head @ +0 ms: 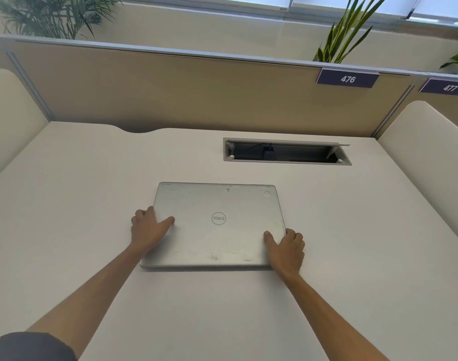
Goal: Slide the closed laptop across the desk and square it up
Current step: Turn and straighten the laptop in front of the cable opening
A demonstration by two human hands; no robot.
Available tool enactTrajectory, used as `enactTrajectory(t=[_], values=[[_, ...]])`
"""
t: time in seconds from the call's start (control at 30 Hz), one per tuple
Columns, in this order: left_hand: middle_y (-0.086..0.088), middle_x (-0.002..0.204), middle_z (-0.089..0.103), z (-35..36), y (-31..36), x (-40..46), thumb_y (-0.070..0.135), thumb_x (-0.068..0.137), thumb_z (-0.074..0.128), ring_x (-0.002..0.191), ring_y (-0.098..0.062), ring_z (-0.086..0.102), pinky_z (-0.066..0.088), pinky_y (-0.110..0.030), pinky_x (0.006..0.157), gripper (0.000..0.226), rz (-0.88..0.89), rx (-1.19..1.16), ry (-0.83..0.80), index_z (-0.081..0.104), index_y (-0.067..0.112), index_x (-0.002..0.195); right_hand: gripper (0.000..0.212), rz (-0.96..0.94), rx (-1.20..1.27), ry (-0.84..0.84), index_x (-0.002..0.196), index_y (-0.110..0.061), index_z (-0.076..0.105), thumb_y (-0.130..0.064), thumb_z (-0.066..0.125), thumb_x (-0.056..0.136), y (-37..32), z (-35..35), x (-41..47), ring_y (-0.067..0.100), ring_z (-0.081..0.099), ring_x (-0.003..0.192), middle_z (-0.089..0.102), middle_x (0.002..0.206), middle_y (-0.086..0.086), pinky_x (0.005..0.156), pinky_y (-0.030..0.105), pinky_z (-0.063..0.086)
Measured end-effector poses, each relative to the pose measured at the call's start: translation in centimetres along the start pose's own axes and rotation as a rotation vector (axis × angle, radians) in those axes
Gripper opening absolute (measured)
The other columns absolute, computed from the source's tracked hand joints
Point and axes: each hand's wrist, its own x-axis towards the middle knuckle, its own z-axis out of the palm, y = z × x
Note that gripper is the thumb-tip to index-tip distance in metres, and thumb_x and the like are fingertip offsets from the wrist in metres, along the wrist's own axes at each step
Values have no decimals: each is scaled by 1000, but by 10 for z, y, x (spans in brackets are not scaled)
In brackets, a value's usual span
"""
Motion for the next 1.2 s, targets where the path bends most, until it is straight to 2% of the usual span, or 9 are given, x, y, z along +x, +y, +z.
enactTrajectory(t=[0.07, 0.2, 0.33, 0.43, 0.57, 0.7, 0.8, 0.97, 1.2], values=[[-15, 130, 40, 2, -13, -8, 53, 64, 50, 125, -33, 34, 33, -43, 95, 74, 70, 69, 14, 46, 9, 123, 69, -79, 4, -1, 140, -5, 42, -51, 56, 91, 10, -1, -3, 29, 42, 125, 46, 134, 11, 102, 40, 38], [-10, 125, 42, 1, -33, -26, 59, 62, 52, 120, -30, 36, 33, -38, 89, 72, 106, 122, 15, 50, 12, 116, 81, -222, 118, -40, 145, -11, 37, -60, 61, 85, 29, -8, -9, 22, 40, 130, 45, 138, 5, 104, 35, 37], [-4, 124, 40, -5, -49, -46, 74, 51, 46, 120, -27, 34, 30, -35, 97, 95, 157, 80, 8, 50, 15, 126, 101, -328, 89, -110, 149, -22, 29, -80, 57, 70, 44, -16, -14, 12, 33, 137, 35, 147, -9, 108, 30, 25], [1, 125, 39, -6, -59, -57, 77, 50, 52, 122, -24, 31, 29, -34, 103, 105, 219, 19, 7, 43, 20, 138, 113, -409, 60, -137, 150, -28, 23, -88, 58, 60, 52, -19, -15, 6, 29, 139, 31, 149, -14, 110, 26, 20], [10, 124, 33, -4, -75, -68, 77, 47, 70, 126, -17, 27, 31, -32, 104, 114, 294, -40, -4, 34, 30, 144, 126, -433, 80, -143, 152, -24, 23, -88, 66, 52, 58, -21, -15, 9, 31, 142, 32, 155, -10, 116, 31, 25], [13, 123, 35, -1, -80, -69, 76, 45, 74, 125, -15, 30, 33, -30, 99, 116, 321, -25, 34, 34, 33, 145, 128, -446, 129, -144, 149, -23, 33, -82, 77, 45, 57, -26, -14, 9, 43, 135, 44, 149, -11, 113, 33, 37], [17, 119, 36, 2, -81, -68, 74, 45, 74, 121, -15, 34, 35, -30, 93, 111, 324, -20, 77, 37, 35, 142, 123, -420, 183, -141, 144, -28, 39, -79, 81, 40, 55, -27, -16, 2, 50, 124, 51, 138, -22, 104, 27, 43], [21, 117, 35, 4, -83, -67, 77, 45, 72, 117, -11, 33, 36, -30, 88, 108, 320, 2, 97, 36, 41, 140, 120, -401, 205, -136, 142, -35, 39, -78, 82, 39, 53, -28, -19, -11, 47, 115, 46, 128, -40, 97, 20, 41], [19, 120, 36, 4, -80, -67, 79, 46, 68, 120, -13, 33, 35, -30, 89, 112, 300, 26, 99, 35, 36, 144, 124, -389, 182, -136, 147, -30, 37, -79, 80, 41, 52, -27, -20, 2, 49, 126, 52, 142, -19, 104, 25, 42]])
